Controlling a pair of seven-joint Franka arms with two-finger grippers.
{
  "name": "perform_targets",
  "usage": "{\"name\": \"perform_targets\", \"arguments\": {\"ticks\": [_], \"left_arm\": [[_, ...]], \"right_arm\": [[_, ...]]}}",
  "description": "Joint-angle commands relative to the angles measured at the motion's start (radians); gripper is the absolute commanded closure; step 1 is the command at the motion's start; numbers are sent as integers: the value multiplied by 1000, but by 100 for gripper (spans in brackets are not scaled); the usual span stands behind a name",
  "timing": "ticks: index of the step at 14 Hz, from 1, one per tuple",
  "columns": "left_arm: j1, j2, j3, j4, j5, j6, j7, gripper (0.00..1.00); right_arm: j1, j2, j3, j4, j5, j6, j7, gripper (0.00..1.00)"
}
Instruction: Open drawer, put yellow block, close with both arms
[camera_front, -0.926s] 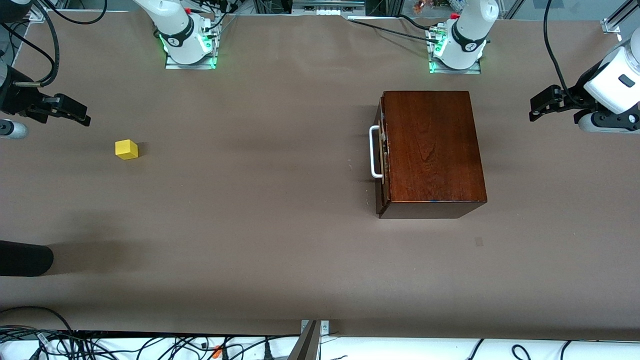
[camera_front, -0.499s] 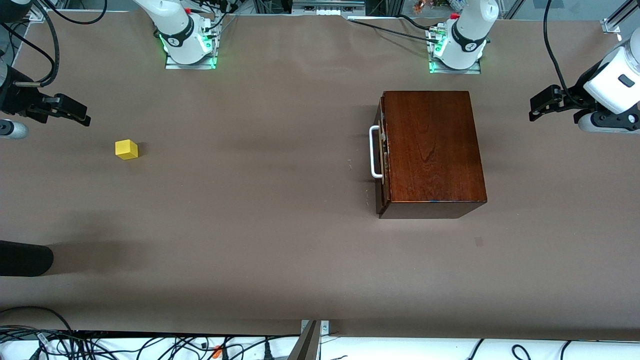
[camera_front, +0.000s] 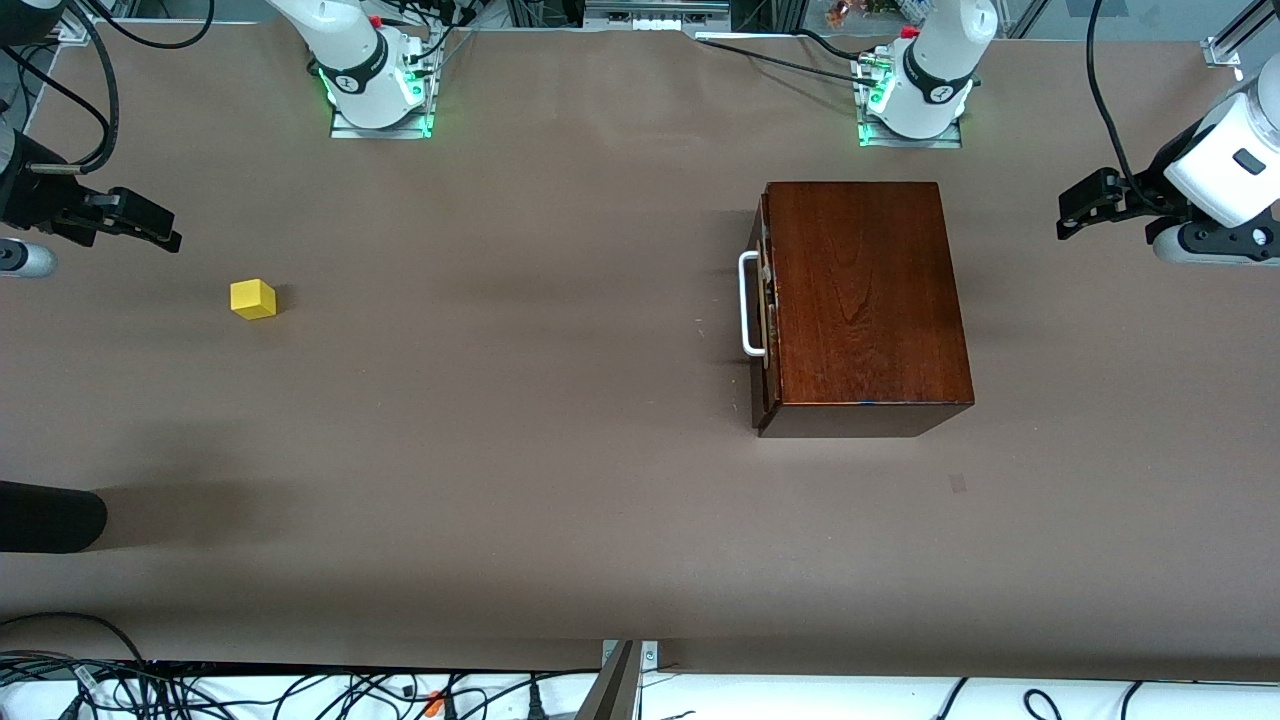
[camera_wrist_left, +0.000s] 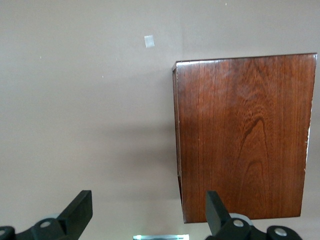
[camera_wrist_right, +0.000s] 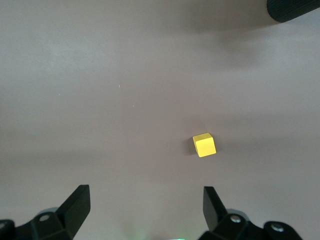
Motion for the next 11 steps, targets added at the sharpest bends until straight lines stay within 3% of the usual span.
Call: {"name": "perform_targets", "arguments": {"ticks": [1,4,6,11], "left_arm": [[-3,12,-2,24,6,-51,22,0],[-8,43,-6,16,5,-160,23,0],[-28,101,-54,18,-14,-260,6,0],[-32,187,-212,24,-14,-181,-46,0]], "right_arm": [[1,-4,-2,3,16,0,-11,0],[1,-4,-1,3,15,1,-11,0],[1,-4,-2,3,16,1,-11,0],[1,-4,-2,3,16,1,-11,0]]}}
